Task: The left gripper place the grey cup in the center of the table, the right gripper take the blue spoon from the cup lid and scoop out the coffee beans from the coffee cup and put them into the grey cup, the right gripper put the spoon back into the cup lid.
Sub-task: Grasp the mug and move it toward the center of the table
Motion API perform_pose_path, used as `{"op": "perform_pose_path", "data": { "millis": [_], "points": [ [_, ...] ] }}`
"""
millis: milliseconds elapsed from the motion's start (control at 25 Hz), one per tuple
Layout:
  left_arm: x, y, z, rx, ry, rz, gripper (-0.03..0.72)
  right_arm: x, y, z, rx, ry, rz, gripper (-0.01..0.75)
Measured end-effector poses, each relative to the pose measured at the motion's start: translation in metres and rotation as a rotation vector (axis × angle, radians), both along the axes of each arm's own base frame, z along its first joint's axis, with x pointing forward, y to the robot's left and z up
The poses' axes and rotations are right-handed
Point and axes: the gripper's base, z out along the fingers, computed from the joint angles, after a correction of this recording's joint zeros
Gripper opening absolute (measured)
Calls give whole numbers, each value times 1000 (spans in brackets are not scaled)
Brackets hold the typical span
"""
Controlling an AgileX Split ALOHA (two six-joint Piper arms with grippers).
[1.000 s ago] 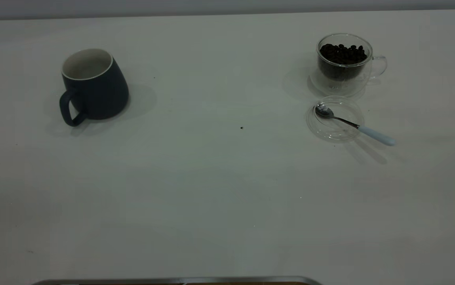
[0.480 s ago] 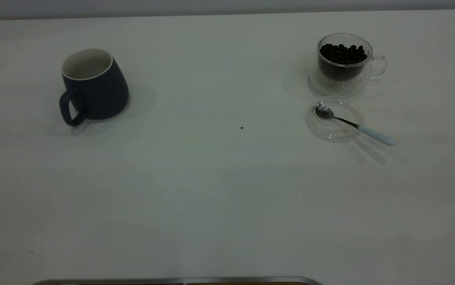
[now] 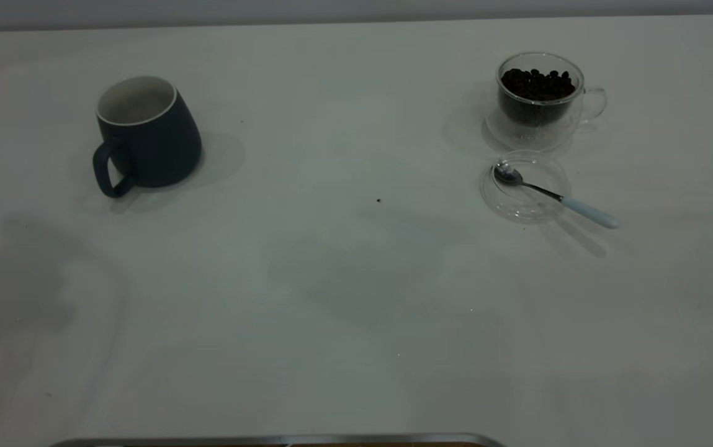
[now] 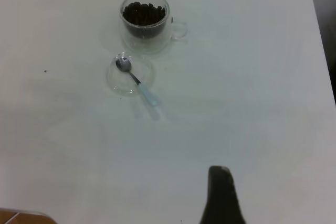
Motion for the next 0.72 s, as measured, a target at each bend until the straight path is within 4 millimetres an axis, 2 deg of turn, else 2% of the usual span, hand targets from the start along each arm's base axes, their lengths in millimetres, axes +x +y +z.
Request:
{"op": "perform_pose_path", "data": {
  "millis": [200,360,520,720],
  "points": [
    [69,-3,-48,129,159,-226,538,0,0,0,0,0,0,575],
    [106,-4,-90,216,266,-431,538,0,0,0,0,0,0,575],
    [127,-5,-130,254,319,-563,538,0,0,0,0,0,0,575],
    [141,-2,-177,335,357,-675,538,0,0,0,0,0,0,575]
  ]
}}
